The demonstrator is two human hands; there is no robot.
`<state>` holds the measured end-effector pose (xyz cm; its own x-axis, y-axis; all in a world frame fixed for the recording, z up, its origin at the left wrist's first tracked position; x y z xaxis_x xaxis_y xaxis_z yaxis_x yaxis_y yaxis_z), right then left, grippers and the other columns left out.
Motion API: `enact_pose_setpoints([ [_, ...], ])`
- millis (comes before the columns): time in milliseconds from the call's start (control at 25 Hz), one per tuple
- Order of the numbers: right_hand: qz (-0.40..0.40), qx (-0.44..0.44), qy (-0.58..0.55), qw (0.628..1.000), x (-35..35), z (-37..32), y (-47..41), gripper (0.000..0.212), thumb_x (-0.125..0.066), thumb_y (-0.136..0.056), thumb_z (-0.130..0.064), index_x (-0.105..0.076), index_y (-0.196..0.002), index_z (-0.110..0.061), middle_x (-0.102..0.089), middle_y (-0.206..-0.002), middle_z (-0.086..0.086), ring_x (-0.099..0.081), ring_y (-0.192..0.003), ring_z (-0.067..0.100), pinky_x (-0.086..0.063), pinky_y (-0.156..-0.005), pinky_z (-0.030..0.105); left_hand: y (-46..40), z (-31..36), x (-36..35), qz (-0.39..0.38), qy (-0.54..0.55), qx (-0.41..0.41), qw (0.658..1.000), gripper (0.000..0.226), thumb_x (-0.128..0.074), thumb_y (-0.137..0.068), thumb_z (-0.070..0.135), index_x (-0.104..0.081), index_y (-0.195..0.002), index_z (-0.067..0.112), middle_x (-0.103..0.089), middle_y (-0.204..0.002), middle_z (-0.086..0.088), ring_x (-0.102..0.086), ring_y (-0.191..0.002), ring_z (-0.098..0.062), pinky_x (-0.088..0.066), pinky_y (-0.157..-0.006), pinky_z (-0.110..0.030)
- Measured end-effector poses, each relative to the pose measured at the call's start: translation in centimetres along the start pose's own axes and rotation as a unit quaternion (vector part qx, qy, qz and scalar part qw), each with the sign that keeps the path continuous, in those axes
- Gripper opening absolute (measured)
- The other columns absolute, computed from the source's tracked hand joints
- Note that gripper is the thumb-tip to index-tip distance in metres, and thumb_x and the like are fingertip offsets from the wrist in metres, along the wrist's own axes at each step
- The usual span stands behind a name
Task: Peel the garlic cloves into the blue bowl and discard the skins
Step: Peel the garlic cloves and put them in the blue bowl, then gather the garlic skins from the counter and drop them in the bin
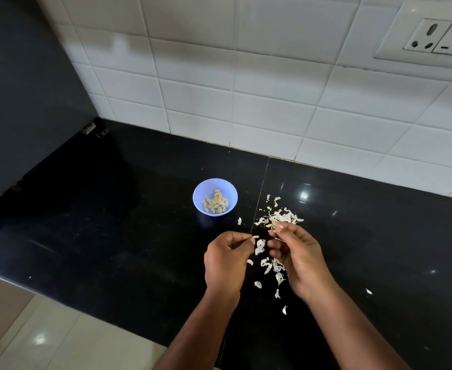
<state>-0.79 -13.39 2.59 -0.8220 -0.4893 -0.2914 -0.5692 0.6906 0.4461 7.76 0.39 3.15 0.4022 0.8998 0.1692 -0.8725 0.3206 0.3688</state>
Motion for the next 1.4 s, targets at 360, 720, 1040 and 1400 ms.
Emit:
enact_pose_setpoints([
  [360, -0.113, 0.204, 0.446, 0.864, -12.0, -2.2, -7.8, 0.028, -0.068, -0.096, -0.015, -0.071, -0.123, -0.025, -0.071, -0.109, -0.008, -0.069, -0.091, 0.011, -0.051, -0.078, 0.025, -1.2, -0.3, 5.1, -0.04, -0.222, 0.039, 0.974, 0.028, -0.043, -0.101, 0.037, -0.06, -0.083, 0.024, -0.066, -0.08, 0.008, -0.061, -0.075, -0.014, -0.045, -0.071, -0.035],
  [720, -0.097, 0.153, 0.692, 0.699, -2.9, 0.8, -0.2, 0.009, -0.069, -0.091, -0.032, -0.076, -0.096, -0.036, -0.072, -0.087, -0.015, -0.064, -0.072, 0.003, -0.052, -0.066, 0.028, -1.6, -1.7, 3.2, -0.128, -0.471, -0.035, 0.872, 0.023, -0.05, -0.106, 0.044, -0.064, -0.11, 0.026, -0.071, -0.104, 0.003, -0.067, -0.098, -0.023, -0.048, -0.077, -0.036],
  [1040, -0.093, 0.176, 0.614, 0.763, 0.1, 1.4, -0.4, 0.01, -0.069, -0.096, -0.023, -0.068, -0.09, -0.03, -0.066, -0.082, -0.011, -0.057, -0.058, 0.001, -0.035, -0.051, 0.017, -1.1, -1.9, 4.2, -0.083, -0.482, 0.003, 0.872, 0.035, -0.049, -0.103, 0.057, -0.064, -0.094, 0.027, -0.064, -0.087, 0.009, -0.063, -0.083, -0.014, -0.048, -0.072, -0.034],
  [1400, 0.014, 0.225, 0.581, 0.782, 6.0, -2.2, -1.8, 0.026, -0.06, -0.102, -0.013, -0.076, -0.112, -0.031, -0.073, -0.113, -0.013, -0.062, -0.066, -0.006, -0.041, -0.057, 0.011, -0.5, -1.7, 3.3, -0.039, -0.449, -0.017, 0.892, 0.023, -0.043, -0.11, 0.043, -0.061, -0.11, 0.028, -0.065, -0.096, 0.011, -0.057, -0.079, -0.005, -0.04, -0.065, -0.026],
])
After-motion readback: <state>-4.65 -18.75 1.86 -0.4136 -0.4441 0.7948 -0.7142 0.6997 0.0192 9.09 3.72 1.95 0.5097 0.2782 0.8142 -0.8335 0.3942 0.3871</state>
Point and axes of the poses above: each hand's wrist, its own y-axis away from the middle knuckle, its own x-axis out of the back of the hand, z = x × y, the point moved 4 cm from there along -y, towards the middle knuckle
